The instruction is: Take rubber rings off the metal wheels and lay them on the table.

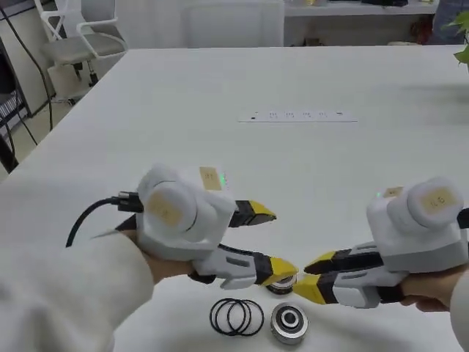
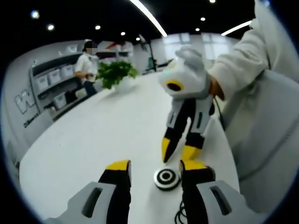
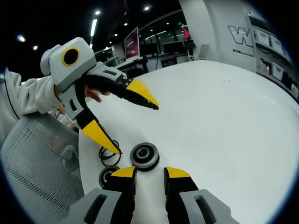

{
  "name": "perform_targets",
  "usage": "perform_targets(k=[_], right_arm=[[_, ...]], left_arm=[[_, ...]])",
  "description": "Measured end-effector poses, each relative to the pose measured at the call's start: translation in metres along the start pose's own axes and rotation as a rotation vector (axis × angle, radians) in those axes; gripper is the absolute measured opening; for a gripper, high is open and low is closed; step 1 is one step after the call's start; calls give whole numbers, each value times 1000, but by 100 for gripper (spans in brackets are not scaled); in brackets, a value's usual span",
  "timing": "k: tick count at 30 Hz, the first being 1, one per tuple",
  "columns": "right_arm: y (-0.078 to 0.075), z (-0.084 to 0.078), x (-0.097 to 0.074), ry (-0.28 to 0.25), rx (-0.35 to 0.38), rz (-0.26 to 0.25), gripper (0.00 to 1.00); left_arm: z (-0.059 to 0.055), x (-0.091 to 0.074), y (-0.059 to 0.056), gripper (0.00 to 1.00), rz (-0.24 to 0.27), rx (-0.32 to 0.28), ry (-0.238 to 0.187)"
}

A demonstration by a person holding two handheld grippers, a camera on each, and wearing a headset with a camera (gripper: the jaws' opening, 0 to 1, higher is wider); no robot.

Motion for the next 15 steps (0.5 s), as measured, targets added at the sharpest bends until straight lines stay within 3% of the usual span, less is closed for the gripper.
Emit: perform_targets(k=[7, 10, 15], right_arm=[[4, -1, 4, 8, -27, 4, 19], [5, 0, 5, 8, -60, -3, 17], [6, -2, 8, 20, -72, 4, 17]], left_arm=[[-10, 9, -7, 30, -25, -45, 10], [-15, 12, -8, 27, -34, -105, 13], [-24, 13, -9, 19, -37, -103, 43]])
Point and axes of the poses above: the centre of the closed fingertips' face, and the gripper's own axes: x roughly forward along the fingers, y roughly to its left, z roughly out of its top, the point moved 2 cm from there along -x, roughly backward along the fingers, and after that the axes turned 5 degrees about -x, right-handed, at the moved point
